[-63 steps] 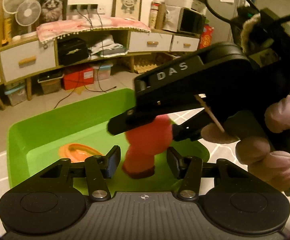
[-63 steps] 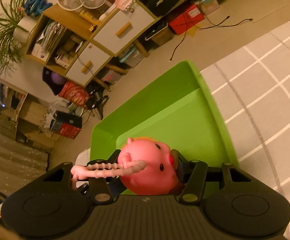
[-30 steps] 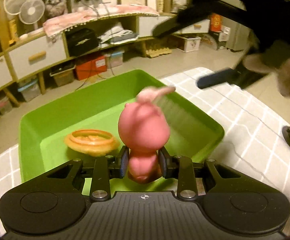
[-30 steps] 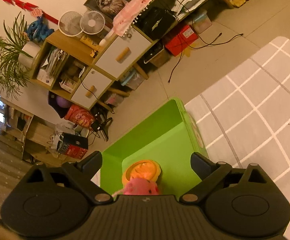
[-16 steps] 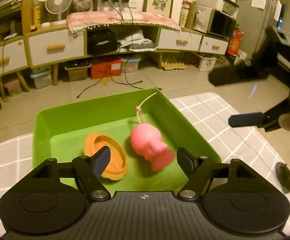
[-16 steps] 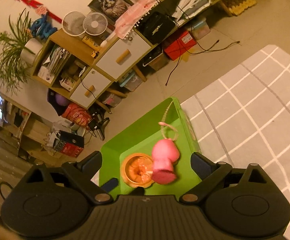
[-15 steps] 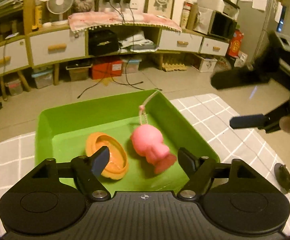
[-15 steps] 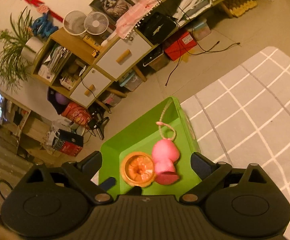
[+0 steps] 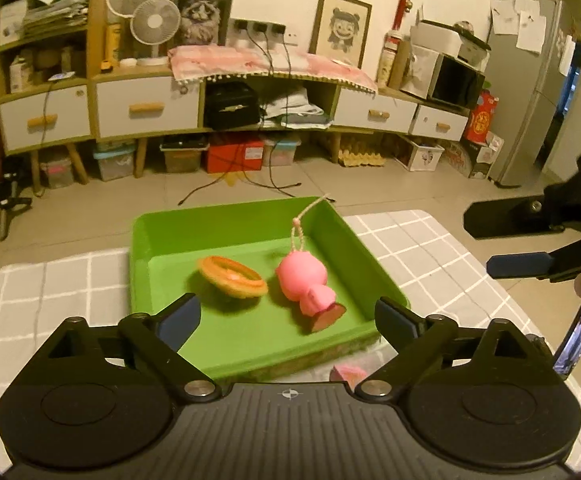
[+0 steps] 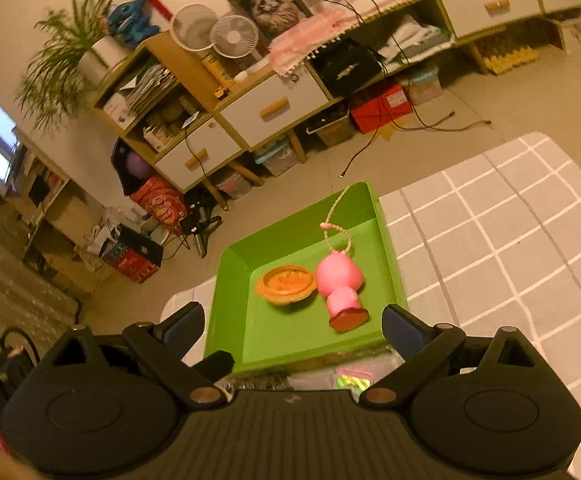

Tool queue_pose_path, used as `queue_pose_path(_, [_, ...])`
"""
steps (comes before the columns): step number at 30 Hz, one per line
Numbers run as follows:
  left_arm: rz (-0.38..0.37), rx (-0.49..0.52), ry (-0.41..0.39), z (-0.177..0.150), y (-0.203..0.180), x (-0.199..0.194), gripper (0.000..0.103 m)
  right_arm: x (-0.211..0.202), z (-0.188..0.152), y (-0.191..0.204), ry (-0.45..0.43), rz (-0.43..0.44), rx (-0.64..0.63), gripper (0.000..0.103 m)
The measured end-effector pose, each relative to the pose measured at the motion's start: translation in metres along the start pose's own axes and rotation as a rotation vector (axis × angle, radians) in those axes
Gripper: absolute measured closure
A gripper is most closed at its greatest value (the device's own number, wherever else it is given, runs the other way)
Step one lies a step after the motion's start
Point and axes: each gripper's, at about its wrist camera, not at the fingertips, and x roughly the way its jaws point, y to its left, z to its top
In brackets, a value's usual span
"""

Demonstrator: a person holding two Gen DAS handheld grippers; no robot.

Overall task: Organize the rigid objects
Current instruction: 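Lower the pink pig into the green bin and open the right gripper, then move the left gripper to the purple grapes while the right gripper approaches the cotton-swab jar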

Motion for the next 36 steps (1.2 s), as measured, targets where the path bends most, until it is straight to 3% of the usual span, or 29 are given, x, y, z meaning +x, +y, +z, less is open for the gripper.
queue_pose_path(14, [0.062, -0.016, -0.007, -0.047, 0.006, -0.035, 0.002, -0.019, -0.058, 0.002, 0.004, -0.03, -0.101, 0.03])
queue_pose_path(26, [0.213, -0.015, -0.018, -0.088, 0.024, -0.046, 0.002, -0.013, -0.098, -0.006, 0.009, -0.042, -0.18, 0.03])
queue_pose_path(31, [0.272, -0.042, 0.018, -0.108, 0.035, -0.046, 0.002, -0.014, -0.109, -0.001, 0.002, -0.032, -0.237, 0.03])
queue_pose_path(36, [0.326, -0.044, -0.011, -0.119, 0.043, -0.059, 0.002, -0.019, -0.12, 0.003, -0.035, -0.023, -0.276, 0.03])
